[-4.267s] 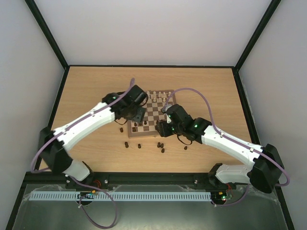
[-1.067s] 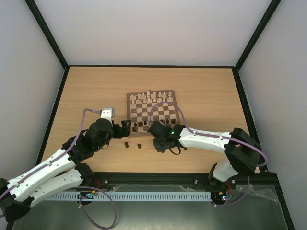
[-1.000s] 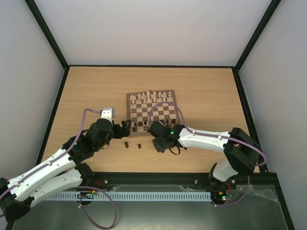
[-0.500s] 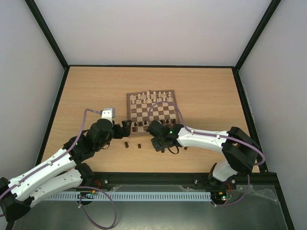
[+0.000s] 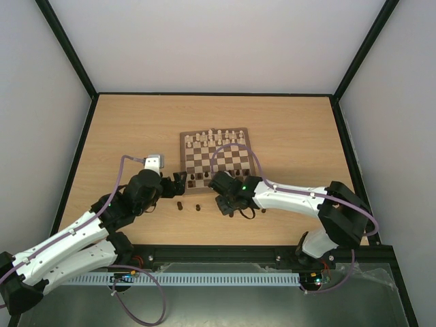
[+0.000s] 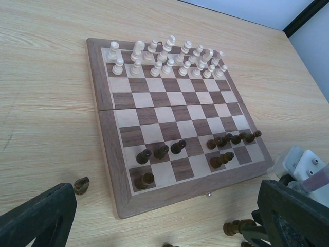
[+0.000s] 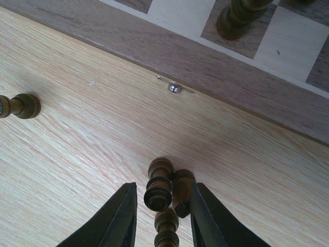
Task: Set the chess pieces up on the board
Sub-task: Pick up the chess piece at the center of the board.
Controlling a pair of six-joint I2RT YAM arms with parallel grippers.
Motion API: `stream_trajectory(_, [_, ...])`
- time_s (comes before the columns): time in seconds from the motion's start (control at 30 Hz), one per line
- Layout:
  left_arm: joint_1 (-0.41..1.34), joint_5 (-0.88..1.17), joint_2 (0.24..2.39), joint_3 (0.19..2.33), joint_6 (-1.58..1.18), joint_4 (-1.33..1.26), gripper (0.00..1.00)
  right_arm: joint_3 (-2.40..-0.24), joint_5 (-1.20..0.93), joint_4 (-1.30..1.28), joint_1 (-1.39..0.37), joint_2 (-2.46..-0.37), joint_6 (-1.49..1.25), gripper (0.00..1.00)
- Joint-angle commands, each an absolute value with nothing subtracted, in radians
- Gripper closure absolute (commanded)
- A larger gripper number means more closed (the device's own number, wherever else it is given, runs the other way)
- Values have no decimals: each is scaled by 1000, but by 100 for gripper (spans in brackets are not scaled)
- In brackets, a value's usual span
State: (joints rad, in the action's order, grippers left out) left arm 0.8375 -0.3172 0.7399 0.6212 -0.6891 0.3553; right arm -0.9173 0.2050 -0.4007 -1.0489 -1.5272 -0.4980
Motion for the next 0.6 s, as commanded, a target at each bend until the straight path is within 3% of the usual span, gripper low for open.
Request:
stream_trajectory(0.0, [842,-321,743,609,-697,333,0,-924,229,-466,-1058,-1488,-506,70])
stream_trajectory(0.57, [844,-311,744,605,-704,328,1,-929,213,-452,-1057,-1506,-497,71])
